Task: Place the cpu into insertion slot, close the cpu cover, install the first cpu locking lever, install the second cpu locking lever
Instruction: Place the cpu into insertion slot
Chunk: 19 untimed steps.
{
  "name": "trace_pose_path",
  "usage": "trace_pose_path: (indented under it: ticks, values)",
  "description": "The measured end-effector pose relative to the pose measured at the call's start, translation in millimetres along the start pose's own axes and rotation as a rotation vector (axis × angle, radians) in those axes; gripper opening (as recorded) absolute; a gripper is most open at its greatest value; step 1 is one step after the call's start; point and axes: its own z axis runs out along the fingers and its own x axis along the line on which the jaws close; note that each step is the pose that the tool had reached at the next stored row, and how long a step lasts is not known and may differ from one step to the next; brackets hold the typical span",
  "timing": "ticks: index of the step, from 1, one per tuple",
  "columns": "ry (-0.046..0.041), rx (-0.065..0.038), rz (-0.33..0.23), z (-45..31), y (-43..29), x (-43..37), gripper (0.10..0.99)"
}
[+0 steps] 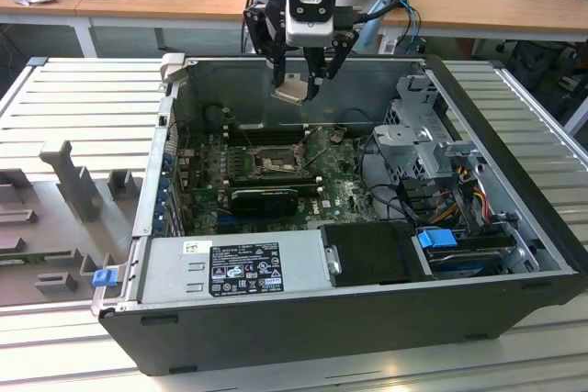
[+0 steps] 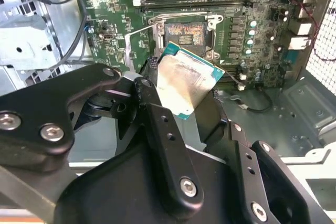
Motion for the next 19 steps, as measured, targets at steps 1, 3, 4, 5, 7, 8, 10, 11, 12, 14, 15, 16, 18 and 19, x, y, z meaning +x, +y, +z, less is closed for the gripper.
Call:
trace_pose_path:
  ticks: [1,3,4,5,7,8,10,11,12,14,15,16,18,19]
  values:
    - [-0.0016,0.0,0.018,0.4,0.0,0.0,0.525]
    - [-0.0044,-0.001,0.048,1.2,-0.1,-0.1,0.525]
    - [-0.0068,-0.001,0.075,1.9,-0.2,-0.1,0.525]
    - [-0.0083,-0.002,0.092,2.2,-0.2,-0.1,0.525]
    - [-0.0126,-0.003,0.141,3.0,-0.3,-0.1,0.525]
    - [-0.0139,-0.003,0.155,3.2,-0.3,-0.1,0.525]
    - [-0.0179,-0.004,0.201,4.0,-0.3,-0.1,0.525]
    - [-0.0194,-0.005,0.218,4.3,-0.4,-0.1,0.525]
    - [-0.021,-0.005,0.236,4.6,-0.4,-0.1,0.525]
    - [-0.0259,-0.006,0.291,5.4,-0.5,-0.2,0.525]
    - [-0.0294,-0.007,0.332,5.8,-0.5,-0.2,0.525]
    - [-0.0322,-0.008,0.364,6.3,-0.6,-0.2,0.525]
    - [-0.0376,-0.009,0.42,7.0,-0.6,-0.2,0.525]
    - [-0.0388,-0.009,0.432,7.1,-0.6,-0.2,0.525]
